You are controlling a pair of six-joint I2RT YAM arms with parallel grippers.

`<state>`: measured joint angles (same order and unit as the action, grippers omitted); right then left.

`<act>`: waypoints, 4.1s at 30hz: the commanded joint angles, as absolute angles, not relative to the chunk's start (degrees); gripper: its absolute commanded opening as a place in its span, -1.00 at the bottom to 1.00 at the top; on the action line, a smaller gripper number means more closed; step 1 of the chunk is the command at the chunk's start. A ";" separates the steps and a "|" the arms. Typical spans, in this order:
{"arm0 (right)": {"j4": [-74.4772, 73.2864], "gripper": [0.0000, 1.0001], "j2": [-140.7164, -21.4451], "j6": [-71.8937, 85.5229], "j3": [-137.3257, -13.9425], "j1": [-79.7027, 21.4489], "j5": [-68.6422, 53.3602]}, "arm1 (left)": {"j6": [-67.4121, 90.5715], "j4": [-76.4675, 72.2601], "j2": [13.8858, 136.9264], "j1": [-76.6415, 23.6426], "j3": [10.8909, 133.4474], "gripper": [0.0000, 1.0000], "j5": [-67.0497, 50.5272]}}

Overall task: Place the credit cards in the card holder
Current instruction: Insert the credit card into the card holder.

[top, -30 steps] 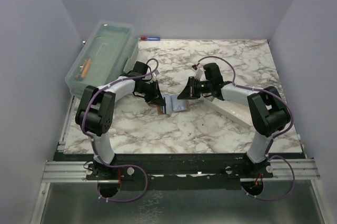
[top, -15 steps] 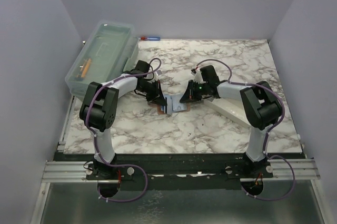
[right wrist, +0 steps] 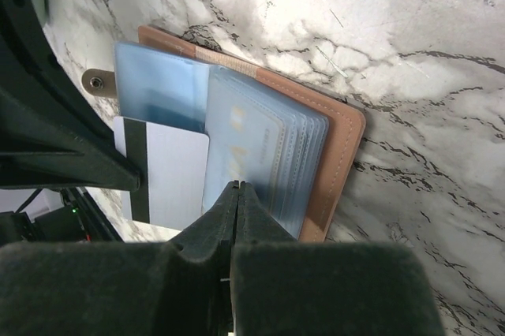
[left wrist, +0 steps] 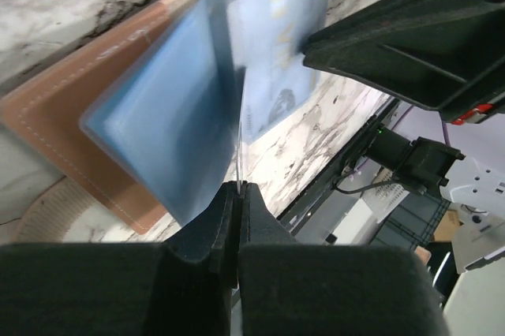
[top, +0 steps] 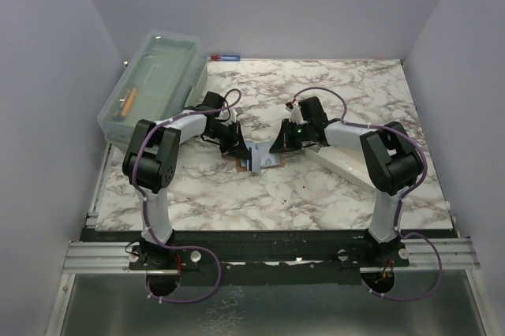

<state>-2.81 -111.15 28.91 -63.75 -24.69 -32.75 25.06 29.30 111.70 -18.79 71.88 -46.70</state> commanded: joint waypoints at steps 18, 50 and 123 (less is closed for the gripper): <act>-7.03 -0.99 -113.36 25.86 -63.57 -24.34 -26.16 | 26.15 30.43 113.29 -17.23 72.33 -1.00 -47.59; -6.35 -1.00 -114.70 25.77 -63.72 -24.32 -27.18 | 25.40 30.32 114.55 -17.91 72.86 -1.00 -50.10; -5.46 -0.99 -115.74 26.57 -63.92 -24.35 -28.04 | 32.55 24.44 120.50 -17.92 78.59 -1.00 -37.66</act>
<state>-2.61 -112.22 28.42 -65.08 -24.64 -32.71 31.48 30.26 119.72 -17.65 79.66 -44.69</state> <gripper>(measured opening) 0.005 0.016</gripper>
